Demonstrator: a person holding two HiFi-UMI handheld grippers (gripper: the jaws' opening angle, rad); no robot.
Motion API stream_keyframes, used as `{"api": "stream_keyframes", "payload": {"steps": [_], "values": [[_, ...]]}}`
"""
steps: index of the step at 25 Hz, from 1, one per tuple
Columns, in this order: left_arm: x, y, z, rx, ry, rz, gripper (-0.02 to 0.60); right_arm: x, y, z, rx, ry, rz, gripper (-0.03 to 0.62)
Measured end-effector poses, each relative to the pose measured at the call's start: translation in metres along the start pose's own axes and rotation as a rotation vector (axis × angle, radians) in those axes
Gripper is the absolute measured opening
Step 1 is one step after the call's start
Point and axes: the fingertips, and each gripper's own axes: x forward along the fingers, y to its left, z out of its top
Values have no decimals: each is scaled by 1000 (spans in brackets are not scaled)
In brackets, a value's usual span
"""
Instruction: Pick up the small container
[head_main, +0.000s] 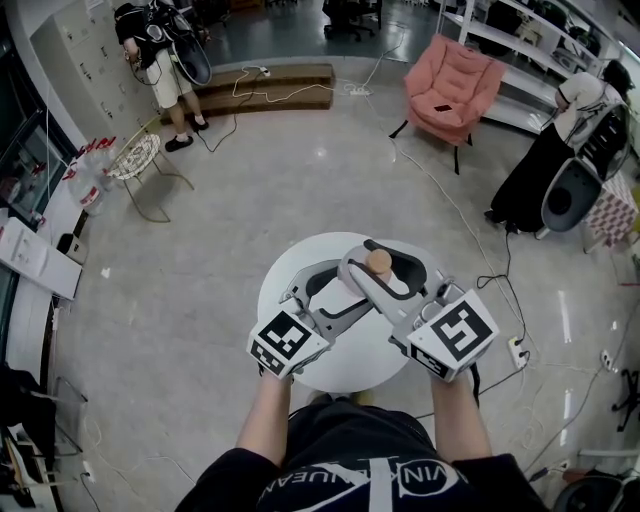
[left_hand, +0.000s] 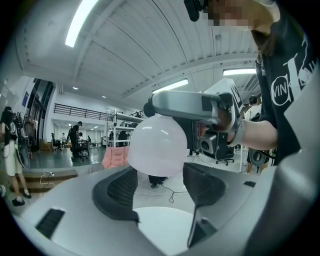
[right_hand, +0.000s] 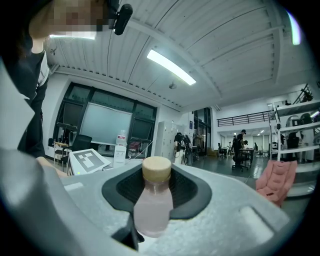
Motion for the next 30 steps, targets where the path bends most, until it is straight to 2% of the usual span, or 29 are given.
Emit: {"api": "stream_keyframes", "payload": {"steps": [30], "values": [[12,1,-14,-15,19,-52,279,2,-7,-16,-8,34,-35,130]]}}
